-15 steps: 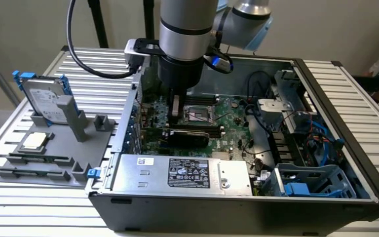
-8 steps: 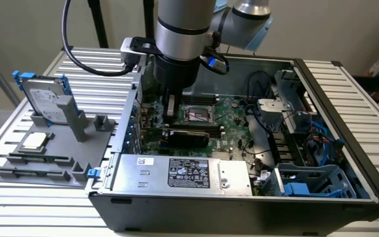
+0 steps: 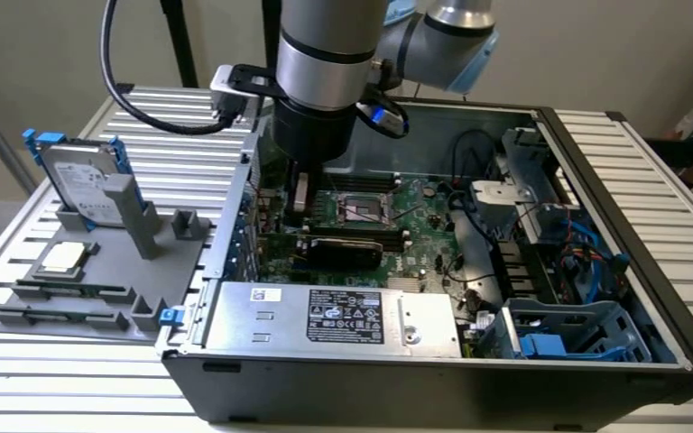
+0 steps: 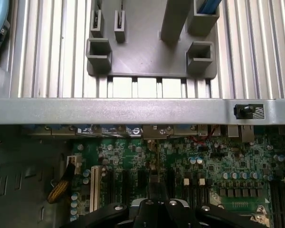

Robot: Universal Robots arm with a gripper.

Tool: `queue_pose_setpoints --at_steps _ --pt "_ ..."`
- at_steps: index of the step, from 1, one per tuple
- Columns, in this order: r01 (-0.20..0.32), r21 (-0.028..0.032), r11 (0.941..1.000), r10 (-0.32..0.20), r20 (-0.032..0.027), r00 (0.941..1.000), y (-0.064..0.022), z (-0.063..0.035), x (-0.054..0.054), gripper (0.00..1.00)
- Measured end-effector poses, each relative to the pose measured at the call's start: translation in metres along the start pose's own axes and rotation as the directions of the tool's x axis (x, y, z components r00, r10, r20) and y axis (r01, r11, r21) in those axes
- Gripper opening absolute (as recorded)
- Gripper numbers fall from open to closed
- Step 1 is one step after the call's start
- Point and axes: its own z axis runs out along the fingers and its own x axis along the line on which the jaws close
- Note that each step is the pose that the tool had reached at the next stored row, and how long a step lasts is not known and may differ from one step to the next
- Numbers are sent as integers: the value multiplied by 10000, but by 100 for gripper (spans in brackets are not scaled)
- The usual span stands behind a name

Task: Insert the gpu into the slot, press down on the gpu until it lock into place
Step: 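Press down on the gpu until it lock into place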

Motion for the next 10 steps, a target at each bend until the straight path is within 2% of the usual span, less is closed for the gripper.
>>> queue_pose_setpoints --at_steps 6,10 --pt "22 -331 9994 -25 -100 9999 55 8 2 11" --pt "23 -579 9983 -31 -140 9999 82 13 3 11"
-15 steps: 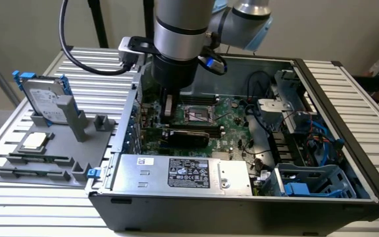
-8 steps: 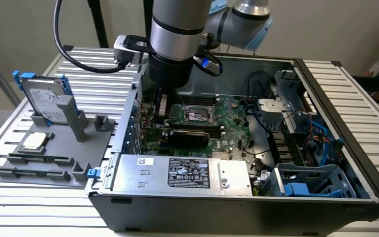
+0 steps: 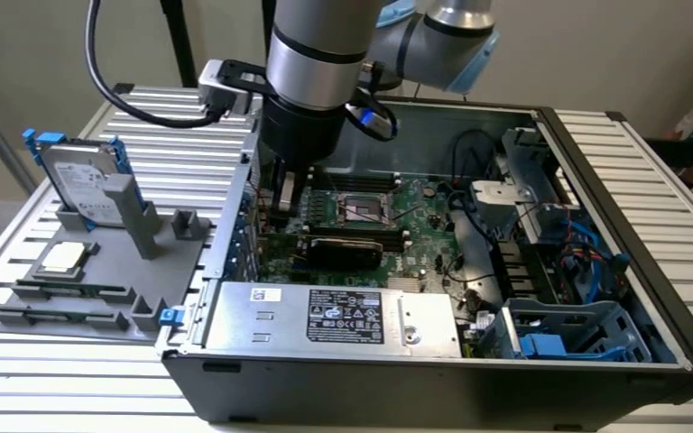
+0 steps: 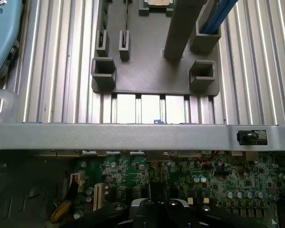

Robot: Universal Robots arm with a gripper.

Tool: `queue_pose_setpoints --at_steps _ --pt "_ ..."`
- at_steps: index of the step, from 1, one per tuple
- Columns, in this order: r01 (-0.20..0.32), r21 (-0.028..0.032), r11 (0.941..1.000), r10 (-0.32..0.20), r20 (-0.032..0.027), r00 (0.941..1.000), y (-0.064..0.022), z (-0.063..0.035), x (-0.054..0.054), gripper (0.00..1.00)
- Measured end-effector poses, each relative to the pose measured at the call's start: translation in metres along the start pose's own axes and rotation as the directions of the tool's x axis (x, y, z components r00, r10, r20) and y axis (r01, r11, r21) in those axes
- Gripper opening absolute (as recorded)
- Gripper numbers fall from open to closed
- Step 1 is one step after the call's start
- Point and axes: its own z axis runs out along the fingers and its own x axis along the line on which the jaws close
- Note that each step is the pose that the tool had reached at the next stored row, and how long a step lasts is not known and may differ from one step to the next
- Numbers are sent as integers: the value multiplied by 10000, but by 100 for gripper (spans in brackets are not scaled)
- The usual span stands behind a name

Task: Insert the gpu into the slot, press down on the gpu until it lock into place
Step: 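Press down on the gpu until it lock into place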

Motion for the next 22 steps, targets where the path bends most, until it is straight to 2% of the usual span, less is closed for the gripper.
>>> queue_pose_setpoints --at_steps 4,6,15,22 --pt "-10 -229 9997 9 -39 10000 20 3 0 11" --pt "-12 -304 9995 11 -54 10000 22 3 0 11" --pt "-27 -390 9992 24 -87 10000 23 4 1 11" --pt "-52 -464 9989 45 -157 9999 44 9 1 11"
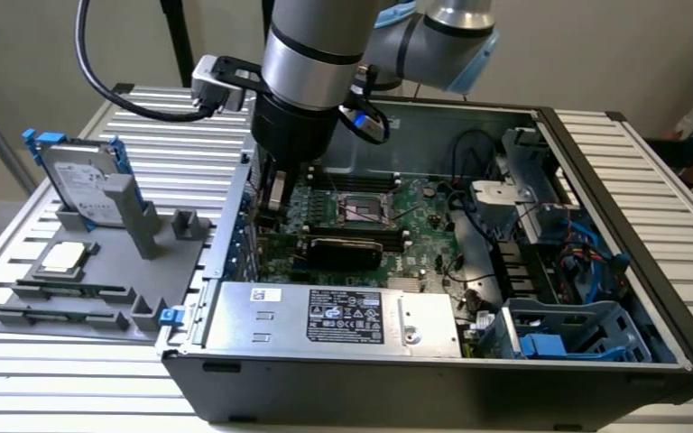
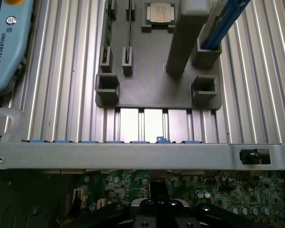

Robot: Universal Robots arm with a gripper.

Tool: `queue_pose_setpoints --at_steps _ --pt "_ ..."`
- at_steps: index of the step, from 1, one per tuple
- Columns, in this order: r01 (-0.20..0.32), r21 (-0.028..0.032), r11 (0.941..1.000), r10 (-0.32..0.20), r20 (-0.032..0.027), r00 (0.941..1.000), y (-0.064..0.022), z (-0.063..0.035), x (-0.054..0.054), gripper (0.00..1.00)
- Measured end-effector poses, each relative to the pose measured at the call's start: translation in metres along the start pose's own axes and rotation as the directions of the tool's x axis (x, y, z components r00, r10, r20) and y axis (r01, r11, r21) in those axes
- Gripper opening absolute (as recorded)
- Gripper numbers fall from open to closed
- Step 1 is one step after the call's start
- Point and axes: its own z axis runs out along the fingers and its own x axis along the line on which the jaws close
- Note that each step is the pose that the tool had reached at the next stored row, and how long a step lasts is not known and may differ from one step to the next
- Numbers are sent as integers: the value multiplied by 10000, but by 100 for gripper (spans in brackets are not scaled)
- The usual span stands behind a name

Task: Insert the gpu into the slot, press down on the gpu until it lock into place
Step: 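Press down on the gpu until it lock into place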

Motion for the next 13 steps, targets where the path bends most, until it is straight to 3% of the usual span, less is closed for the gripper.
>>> queue_pose_setpoints --at_steps 13 --pt "-152 -78 9999 152 16 9999 2 1 -33 11"
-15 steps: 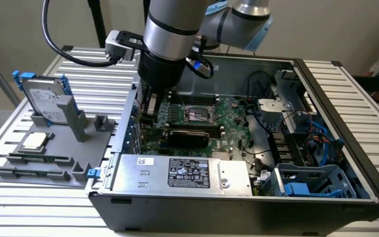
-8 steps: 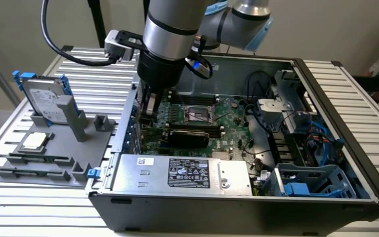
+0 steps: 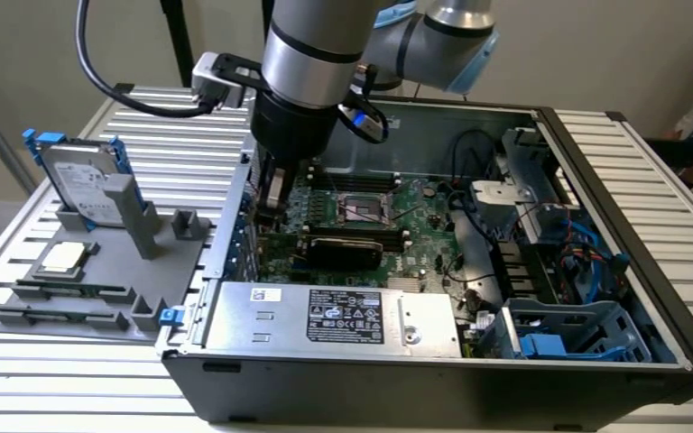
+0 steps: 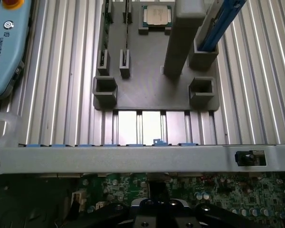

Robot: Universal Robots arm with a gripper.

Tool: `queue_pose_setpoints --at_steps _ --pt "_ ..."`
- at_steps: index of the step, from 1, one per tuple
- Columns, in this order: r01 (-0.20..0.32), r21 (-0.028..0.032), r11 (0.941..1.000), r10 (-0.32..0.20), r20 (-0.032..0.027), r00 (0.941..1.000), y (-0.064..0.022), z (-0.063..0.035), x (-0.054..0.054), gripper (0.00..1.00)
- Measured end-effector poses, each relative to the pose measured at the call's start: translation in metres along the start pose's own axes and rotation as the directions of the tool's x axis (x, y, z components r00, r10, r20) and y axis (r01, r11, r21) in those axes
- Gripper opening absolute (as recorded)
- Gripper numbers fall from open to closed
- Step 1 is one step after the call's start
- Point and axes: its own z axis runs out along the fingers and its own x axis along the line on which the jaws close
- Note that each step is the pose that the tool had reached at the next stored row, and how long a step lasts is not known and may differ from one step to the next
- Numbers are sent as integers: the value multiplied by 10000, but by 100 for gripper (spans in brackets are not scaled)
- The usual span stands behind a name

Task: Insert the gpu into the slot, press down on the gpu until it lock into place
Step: 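Press down on the gpu until it lock into place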

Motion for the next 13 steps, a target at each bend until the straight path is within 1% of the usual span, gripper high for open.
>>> queue_pose_setpoints --at_steps 6,13 --pt "-57 -90 9999 57 -4 10000 2 1 -21 11" --pt "-122 -195 9997 122 -23 9999 5 1 -44 11"
